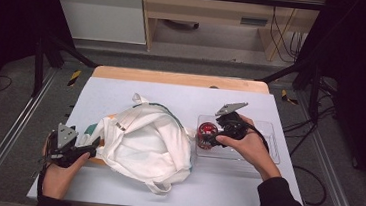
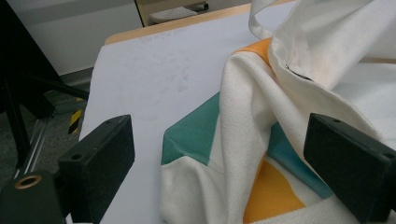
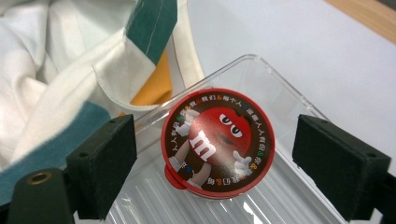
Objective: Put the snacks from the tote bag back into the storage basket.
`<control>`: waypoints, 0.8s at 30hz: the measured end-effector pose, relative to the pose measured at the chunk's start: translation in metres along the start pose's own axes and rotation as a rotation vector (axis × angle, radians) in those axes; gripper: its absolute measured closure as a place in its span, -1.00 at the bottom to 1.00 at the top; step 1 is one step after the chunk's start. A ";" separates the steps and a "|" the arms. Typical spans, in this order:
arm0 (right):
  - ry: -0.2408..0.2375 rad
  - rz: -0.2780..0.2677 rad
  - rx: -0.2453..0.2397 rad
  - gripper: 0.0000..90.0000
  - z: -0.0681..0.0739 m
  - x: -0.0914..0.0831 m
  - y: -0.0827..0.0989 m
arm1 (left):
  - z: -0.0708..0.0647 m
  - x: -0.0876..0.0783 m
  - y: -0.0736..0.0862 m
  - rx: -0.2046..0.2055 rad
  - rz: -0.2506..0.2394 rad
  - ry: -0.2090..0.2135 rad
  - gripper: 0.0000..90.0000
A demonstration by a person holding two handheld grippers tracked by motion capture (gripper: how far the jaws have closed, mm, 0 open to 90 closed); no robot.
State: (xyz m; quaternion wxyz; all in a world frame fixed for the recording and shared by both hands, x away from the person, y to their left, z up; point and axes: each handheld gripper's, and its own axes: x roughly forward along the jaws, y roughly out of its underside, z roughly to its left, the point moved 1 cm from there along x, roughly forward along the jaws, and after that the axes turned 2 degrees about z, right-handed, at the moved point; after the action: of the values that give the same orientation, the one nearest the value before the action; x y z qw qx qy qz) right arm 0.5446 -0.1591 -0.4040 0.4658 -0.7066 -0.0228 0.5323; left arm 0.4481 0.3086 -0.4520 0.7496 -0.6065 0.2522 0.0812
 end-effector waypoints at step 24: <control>0.085 -0.231 0.133 -0.78 0.024 -0.049 -0.009 | -0.001 0.000 0.000 -0.001 -0.004 0.000 -0.81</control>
State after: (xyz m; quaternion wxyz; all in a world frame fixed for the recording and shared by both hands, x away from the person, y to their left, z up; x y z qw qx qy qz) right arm 0.5091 -0.1641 -0.3622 0.5702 -0.6888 -0.0488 0.4450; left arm 0.4476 0.3079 -0.4518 0.7496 -0.6072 0.2509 0.0799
